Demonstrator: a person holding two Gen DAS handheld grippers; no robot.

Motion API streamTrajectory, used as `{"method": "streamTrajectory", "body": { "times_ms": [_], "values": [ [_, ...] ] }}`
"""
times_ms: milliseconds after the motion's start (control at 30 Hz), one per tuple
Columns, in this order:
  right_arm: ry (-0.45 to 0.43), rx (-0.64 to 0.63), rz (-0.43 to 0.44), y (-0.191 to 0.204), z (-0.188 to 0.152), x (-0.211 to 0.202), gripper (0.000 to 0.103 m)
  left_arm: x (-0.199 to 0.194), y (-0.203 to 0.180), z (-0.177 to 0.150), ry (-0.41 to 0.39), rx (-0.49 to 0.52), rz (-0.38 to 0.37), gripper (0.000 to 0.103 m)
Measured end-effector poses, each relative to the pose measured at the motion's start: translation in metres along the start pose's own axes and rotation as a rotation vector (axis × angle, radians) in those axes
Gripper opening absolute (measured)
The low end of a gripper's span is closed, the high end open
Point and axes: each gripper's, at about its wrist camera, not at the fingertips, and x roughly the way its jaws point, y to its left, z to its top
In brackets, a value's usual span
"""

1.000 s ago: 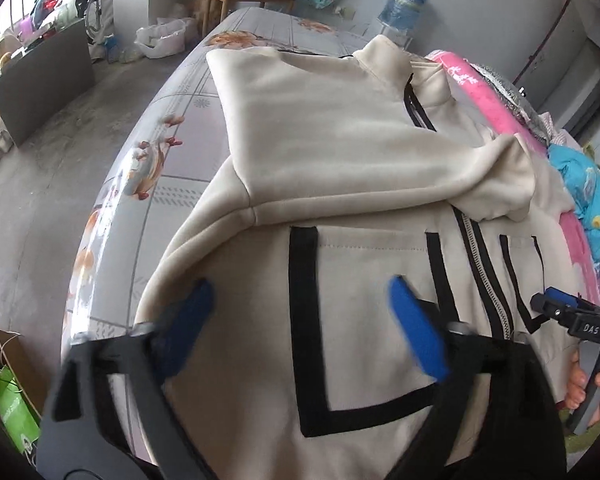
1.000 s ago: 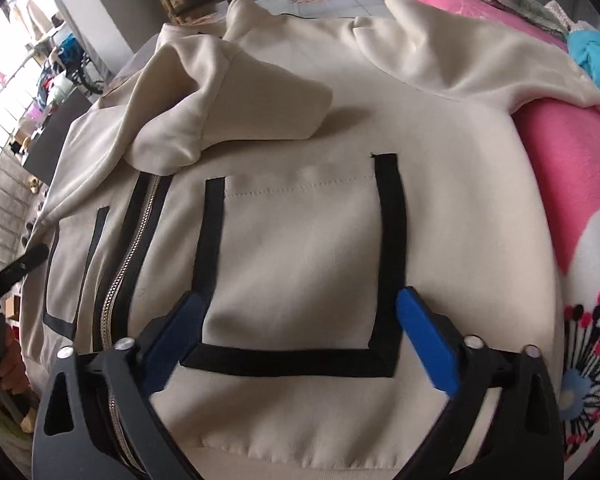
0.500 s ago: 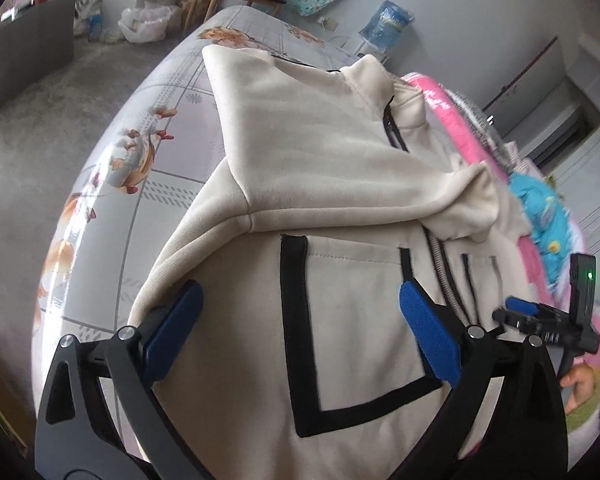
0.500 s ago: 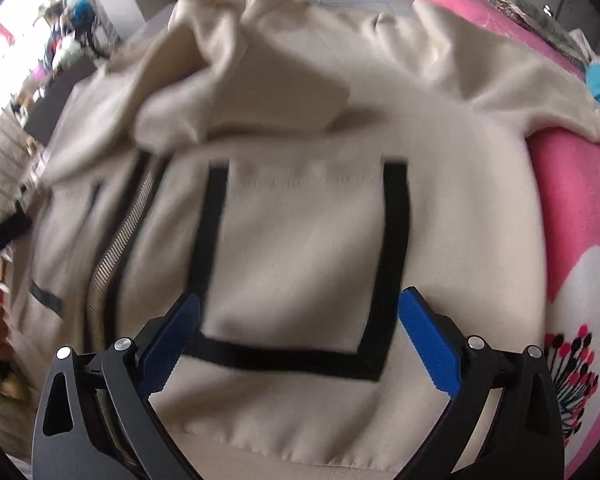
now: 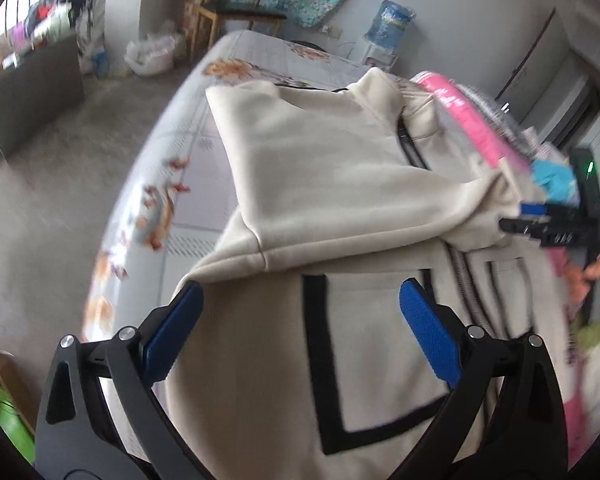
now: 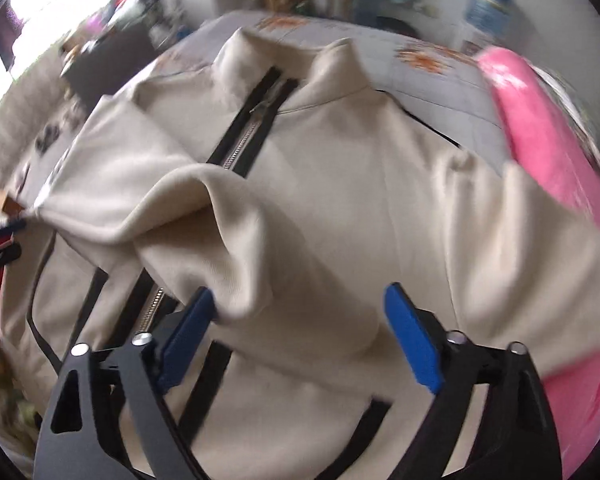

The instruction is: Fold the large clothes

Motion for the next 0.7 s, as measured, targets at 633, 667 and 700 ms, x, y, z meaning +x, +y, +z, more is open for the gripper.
{"method": "streamTrajectory", "body": {
  "times_ms": [633,667,700],
  "values": [
    [0.018,-0.626,-0.262,0.085,-0.139,-0.035,0.037,0.004,0.025,-0.001,0.017,-0.046,0.165,0.039],
    [0.013,-0.518,-0.195,0.076,-0.14,-0.043,0.037,0.003,0.026,-0.001,0.017,-0.052,0.164,0.037],
    [-0.001,-0.424,-0.141,0.069,-0.138,-0.05,0.041,0.002,0.029,-0.002,0.018,-0.06,0.16,0.036]
  ]
}}
